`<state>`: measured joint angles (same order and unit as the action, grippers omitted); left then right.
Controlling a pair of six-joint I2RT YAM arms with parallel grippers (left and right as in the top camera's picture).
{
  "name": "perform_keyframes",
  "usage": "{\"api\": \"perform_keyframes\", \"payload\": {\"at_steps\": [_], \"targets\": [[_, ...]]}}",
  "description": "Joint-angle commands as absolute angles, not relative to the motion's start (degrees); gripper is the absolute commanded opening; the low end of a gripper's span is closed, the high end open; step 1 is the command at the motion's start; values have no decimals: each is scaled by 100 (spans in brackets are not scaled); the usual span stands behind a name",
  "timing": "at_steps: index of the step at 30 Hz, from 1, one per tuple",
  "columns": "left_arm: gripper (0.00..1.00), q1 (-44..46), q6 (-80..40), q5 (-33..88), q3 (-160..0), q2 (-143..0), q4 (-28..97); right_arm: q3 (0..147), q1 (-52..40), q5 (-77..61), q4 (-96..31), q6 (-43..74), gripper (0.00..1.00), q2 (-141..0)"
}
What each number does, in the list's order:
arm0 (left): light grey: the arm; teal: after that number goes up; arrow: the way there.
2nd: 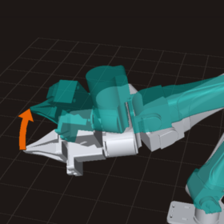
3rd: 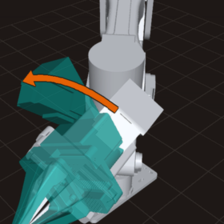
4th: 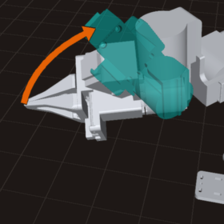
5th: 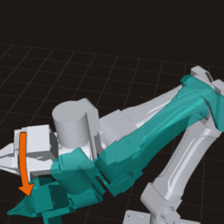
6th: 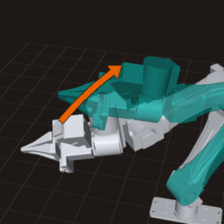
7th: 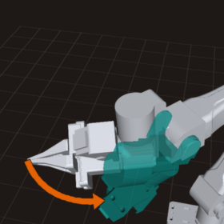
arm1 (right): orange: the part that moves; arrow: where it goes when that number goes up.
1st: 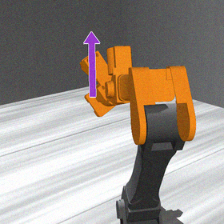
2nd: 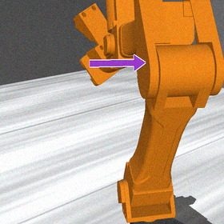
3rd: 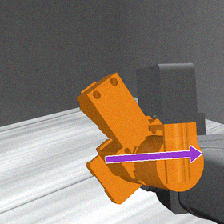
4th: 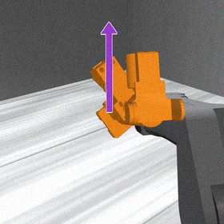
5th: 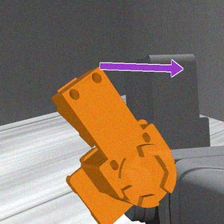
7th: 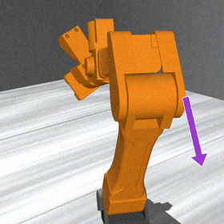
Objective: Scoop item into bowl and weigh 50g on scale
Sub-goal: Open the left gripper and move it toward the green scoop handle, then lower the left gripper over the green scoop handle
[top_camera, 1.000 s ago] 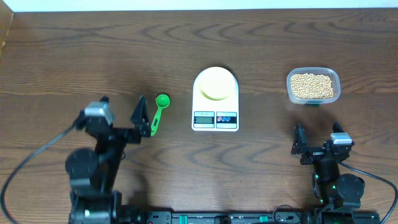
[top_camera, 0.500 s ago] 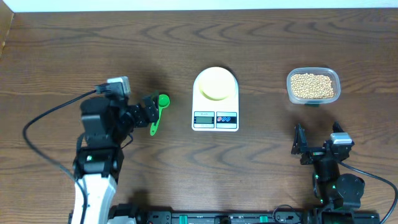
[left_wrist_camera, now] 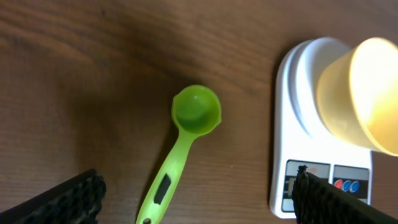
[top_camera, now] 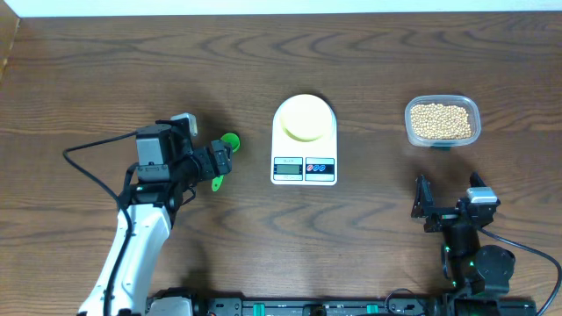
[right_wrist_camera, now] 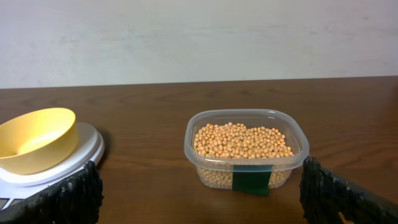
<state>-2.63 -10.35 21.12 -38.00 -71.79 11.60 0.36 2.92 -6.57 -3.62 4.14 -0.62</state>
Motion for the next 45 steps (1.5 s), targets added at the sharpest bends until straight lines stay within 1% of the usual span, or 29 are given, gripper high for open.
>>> {"api": "perform_keyframes", "payload": {"at_steps": [1, 2, 3, 4, 5, 7, 10, 12, 16, 21, 24, 25, 29, 33, 35, 38, 45], "targets": [[98, -294, -1037, 2187, -3931, -7266, 1157, 32, 296, -635, -379, 467, 99, -32], [98, -294, -1033, 2185, -3924, -7282, 1155, 32, 296, -635, -381, 467, 99, -32], [92, -294, -969, 2187, -3924, -7297, 1155, 32, 296, -635, -379, 467, 99, -32], [70, -294, -897, 2185, -3924, -7308, 1151, 32, 296, -635, -379, 467, 99, -32], [53, -294, -834, 2182, -3924, -7314, 1151, 32, 296, -635, -379, 467, 99, -32], [43, -292, -753, 2182, -3924, -7338, 1155, 32, 296, -635, -379, 467, 99, -32], [21, -292, -753, 2182, -3924, -7393, 1157, 32, 296, -635, -379, 467, 99, -32], [15, -292, -659, 2185, -3924, -7446, 1157, 32, 296, -635, -379, 467, 99, -32], [15, -233, -185, 2182, -3924, -7614, 1194, 32, 296, -635, -379, 467, 99, -32], [15, -71, -150, 1695, -3924, -7950, 1288, 32, 296, -635, -379, 467, 99, -32], [17, -49, -152, 1712, -3944, -8106, 1341, 32, 296, -635, -379, 467, 99, -32], [22, -49, -150, 1708, -3986, -8130, 1422, 32, 296, -635, -379, 467, 99, -32], [29, -49, -73, 1706, -4499, -8134, 2139, 32, 296, -635, -379, 467, 99, -32], [30, -49, 285, 1625, -5192, -8134, 3004, 32, 296, -635, -379, 467, 99, -32], [30, -49, 283, 1435, -5435, -8134, 3273, 32, 296, -635, -379, 467, 99, -32], [32, -49, 331, 1339, -5505, -8145, 3317, 32, 296, -635, -379, 467, 99, -32], [47, 189, 342, 1341, -5505, -8584, 3358, 32, 296, -635, -379, 467, 99, -32]]}}
